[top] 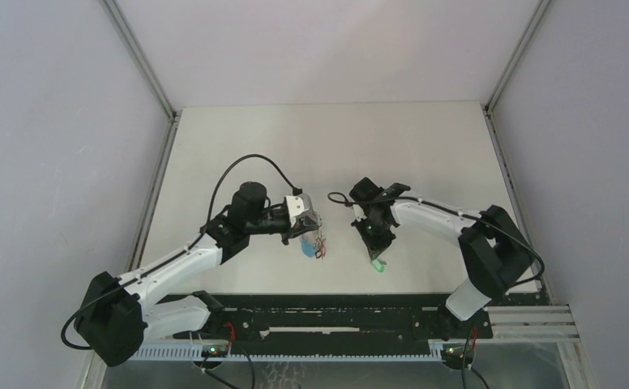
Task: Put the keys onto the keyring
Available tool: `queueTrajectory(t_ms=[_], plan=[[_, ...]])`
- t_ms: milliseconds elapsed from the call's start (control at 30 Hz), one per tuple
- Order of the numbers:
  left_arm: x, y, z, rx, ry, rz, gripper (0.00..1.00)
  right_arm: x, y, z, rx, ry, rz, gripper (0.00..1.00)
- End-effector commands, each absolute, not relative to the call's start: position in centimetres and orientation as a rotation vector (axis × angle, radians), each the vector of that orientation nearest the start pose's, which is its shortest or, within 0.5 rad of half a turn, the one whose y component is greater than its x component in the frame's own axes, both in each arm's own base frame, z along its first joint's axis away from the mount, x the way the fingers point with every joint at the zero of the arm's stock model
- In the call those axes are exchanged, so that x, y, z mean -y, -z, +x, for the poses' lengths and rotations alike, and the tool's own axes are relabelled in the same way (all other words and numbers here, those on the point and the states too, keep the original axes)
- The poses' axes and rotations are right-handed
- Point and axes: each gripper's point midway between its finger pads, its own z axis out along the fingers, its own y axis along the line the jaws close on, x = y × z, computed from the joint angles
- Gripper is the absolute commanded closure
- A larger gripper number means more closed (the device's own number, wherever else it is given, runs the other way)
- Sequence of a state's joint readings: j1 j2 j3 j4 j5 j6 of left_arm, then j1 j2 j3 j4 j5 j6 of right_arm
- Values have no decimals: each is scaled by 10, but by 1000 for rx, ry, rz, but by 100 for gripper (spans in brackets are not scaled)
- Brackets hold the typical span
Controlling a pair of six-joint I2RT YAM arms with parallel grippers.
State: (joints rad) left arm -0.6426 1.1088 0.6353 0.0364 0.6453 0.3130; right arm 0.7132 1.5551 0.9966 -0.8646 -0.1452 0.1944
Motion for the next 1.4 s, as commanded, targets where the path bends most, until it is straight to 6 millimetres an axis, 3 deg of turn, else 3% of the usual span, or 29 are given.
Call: queueTrajectory(t_ms=[0,200,367,567,700,867,1067,1367], plan=[[276,-176,212,-1506,849,1243,100,-201,-46,195,-2945,-259,-729,100],[276,-176,211,-1502,854,1246,100,-214,-29,224,-2948,-192,-733,99],[276,-176,211,-1503,853,1245,100,-220,-25,239,-2947,-142,-742,88],[276,-176,211,-1501,856,1245,100,-227,-47,246,-2865,-164,-713,69],[277,-177,211,-1497,861,1244,100,-232,-72,241,-2756,-228,-692,62],[278,-177,210,-1493,869,1244,100,-233,-86,231,-2599,-321,-683,61],[278,-178,209,-1488,875,1242,100,-232,-77,223,-2420,-455,-682,65],[279,-178,209,-1488,881,1244,100,-227,-49,222,-2543,-373,-790,70]])
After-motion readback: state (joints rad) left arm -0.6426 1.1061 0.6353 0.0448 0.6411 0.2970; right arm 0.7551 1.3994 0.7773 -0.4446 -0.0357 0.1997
